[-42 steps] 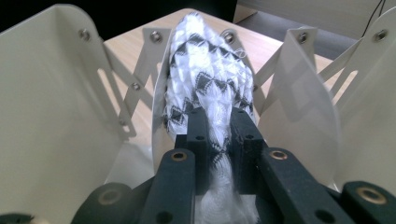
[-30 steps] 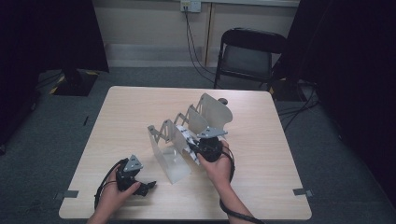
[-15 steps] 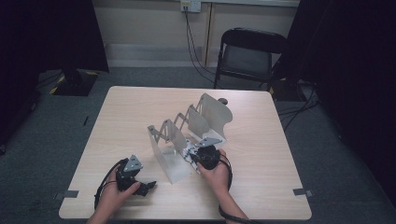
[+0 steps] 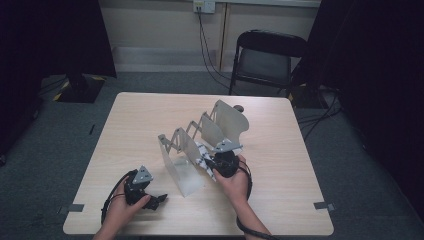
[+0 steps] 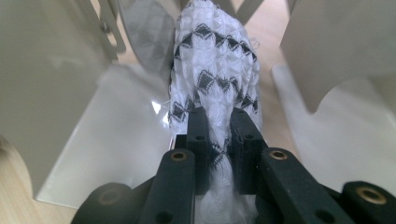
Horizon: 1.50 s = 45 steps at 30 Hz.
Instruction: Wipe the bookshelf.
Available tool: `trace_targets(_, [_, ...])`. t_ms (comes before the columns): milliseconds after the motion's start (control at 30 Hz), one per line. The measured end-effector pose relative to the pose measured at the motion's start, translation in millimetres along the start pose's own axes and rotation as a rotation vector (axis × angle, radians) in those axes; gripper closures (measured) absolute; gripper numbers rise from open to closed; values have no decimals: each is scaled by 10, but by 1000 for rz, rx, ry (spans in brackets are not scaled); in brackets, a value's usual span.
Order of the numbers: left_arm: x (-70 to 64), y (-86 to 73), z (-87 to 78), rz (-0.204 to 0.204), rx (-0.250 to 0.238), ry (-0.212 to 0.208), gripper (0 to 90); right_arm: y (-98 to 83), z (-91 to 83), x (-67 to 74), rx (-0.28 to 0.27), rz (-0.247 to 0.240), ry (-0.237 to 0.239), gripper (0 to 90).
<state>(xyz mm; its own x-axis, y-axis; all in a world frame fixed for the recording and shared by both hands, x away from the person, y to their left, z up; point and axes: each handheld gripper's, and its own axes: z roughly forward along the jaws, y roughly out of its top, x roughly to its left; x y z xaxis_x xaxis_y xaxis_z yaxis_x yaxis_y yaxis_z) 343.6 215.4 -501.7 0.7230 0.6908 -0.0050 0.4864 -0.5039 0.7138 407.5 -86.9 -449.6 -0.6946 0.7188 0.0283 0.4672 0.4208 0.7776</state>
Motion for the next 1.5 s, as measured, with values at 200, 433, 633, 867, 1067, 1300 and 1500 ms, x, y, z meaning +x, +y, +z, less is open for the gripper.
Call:
trace_targets(200, [1,0,0,1,0,0,0,303,-251,-28,-75,-18,-12,799])
trace_targets(433, [-2,6,5,-2,2,-3,0,484,-343,14,-111,-46,-11,799])
trace_targets(633, [-3,6,6,-3,1,-4,0,265,-127,61,-44,-36,4,799])
trace_targets(867, [-1,7,7,-2,2,-6,0,-41,120,68,44,-13,17,799])
trace_targets(1067, [1,8,7,2,2,-4,0,-219,221,57,78,-1,21,798])
trace_targets(1300, [3,10,7,6,3,-4,0,-171,161,52,58,17,36,799])
trace_targets(1500, [2,10,7,5,3,-2,0,-18,5,62,6,11,42,799])
